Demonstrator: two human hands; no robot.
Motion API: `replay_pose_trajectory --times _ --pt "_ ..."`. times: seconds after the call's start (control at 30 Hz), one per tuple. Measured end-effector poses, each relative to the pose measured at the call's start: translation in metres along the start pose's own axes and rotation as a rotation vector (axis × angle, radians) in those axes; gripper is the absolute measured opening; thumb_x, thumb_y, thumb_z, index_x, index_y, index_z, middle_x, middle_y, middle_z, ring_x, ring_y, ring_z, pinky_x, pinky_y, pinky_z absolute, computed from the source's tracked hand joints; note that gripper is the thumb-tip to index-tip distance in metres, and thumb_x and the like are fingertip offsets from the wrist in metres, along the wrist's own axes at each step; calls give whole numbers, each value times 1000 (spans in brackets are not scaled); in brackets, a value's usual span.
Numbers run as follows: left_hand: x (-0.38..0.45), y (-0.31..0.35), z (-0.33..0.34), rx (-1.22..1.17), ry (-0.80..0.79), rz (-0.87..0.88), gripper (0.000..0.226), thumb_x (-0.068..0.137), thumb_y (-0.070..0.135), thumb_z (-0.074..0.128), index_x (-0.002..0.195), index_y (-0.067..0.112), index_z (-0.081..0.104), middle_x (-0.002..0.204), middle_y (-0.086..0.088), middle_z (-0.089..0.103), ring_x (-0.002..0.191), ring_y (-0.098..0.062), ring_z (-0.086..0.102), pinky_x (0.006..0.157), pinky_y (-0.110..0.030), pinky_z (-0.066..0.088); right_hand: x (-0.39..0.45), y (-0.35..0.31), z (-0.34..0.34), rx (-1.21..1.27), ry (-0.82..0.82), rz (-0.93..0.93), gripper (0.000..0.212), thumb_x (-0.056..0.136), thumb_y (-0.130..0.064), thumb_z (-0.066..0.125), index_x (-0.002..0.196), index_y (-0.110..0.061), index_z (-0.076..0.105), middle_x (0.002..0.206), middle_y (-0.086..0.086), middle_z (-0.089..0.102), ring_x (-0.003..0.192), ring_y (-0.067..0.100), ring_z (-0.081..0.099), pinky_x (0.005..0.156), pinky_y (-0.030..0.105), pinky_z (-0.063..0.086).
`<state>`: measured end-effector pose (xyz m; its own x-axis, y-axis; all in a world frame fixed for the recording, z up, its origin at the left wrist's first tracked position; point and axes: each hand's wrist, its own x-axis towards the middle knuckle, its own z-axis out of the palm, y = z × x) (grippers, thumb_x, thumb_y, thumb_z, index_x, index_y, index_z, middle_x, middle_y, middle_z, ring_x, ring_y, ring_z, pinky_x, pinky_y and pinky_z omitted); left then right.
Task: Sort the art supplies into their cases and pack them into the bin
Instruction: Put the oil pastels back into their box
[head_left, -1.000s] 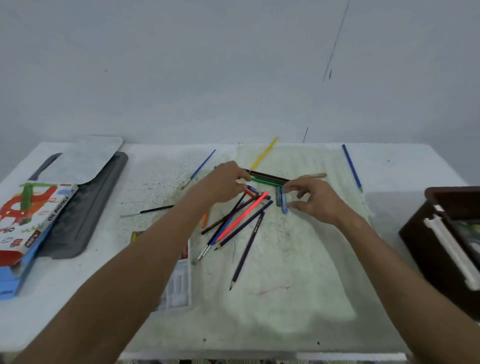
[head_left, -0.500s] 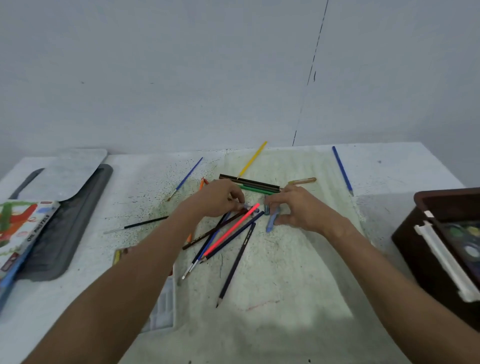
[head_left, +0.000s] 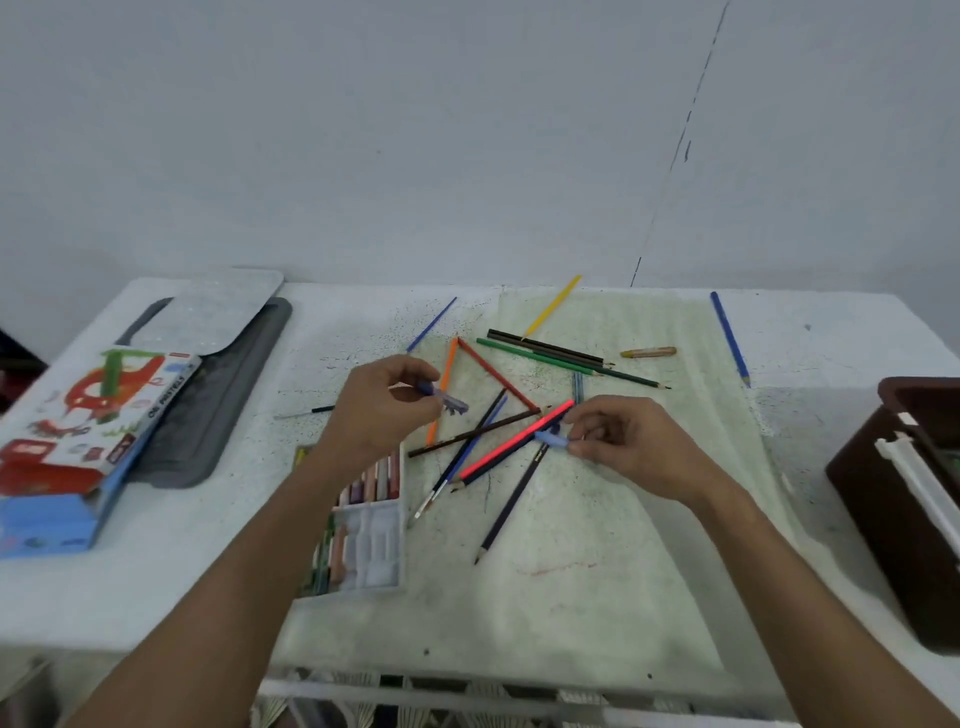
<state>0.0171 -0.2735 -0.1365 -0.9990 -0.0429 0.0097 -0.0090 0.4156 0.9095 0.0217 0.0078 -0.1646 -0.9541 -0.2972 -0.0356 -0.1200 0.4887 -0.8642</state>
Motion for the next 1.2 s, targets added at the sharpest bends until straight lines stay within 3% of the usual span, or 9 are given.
replay_pose_trajectory --times 0.13,0.27,0.37,0.5,0.63,0.83,1.0,1.2 --pt "-43 -11 -42 -68 32 -112 23 78 -2 71 92 15 65 84 -6 67 69 -18 70 62 -29 58 -8 -39 60 95 -86 17 23 79 -11 76 98 -22 68 80 0 74 77 19 68 73 37 53" --pt "-75 -26 -68 45 27 -218 23 78 6 73 97 16 66 77 -3 70 59 -13 64 53 -26 53 -13 -74 126 161 -146 59 22 80 -12 75 101 -14 67 83 4 72 75 15 70 73 31 58" --pt "-90 -37 -75 147 14 -257 27 76 13 75 100 20 64 72 -1 71 59 -9 67 53 -23 52 -16 -88 161 92 -87 43 20 80 -18 75 99 -13 68 82 2 71 72 12 69 68 31 58" --pt "-99 -51 -72 253 -40 -242 35 73 24 78 104 25 62 71 5 71 66 -9 67 67 -32 58 -19 -93 192 37 44 51 20 78 -17 77 95 -13 68 81 3 70 69 10 66 64 23 56" --pt "-101 -58 -65 316 -108 -225 35 75 28 75 107 26 60 77 7 70 67 -4 66 58 -18 49 -25 -94 205 -37 129 78 16 81 -17 74 94 -13 67 78 -2 65 64 2 59 54 7 45" --pt "-102 -60 -70 397 -150 -161 29 79 30 73 107 25 64 82 12 67 71 2 61 58 -8 41 -31 -93 203 -108 160 65 14 86 -18 68 100 -15 68 82 -4 67 68 1 60 58 4 42" --pt "-104 -62 -76 489 -274 -31 27 83 30 70 110 29 69 81 16 61 70 2 57 59 -7 38 -33 -94 195 -206 12 -45 30 88 -18 66 117 -21 63 98 -11 63 68 -2 53 62 6 37" --pt "-104 -66 -78 564 -327 59 28 85 37 66 113 37 67 83 12 52 73 0 50 60 -12 33 -32 -99 190 -359 -127 -147 43 90 -24 63 132 -23 53 122 -3 61 91 3 41 82 20 36"
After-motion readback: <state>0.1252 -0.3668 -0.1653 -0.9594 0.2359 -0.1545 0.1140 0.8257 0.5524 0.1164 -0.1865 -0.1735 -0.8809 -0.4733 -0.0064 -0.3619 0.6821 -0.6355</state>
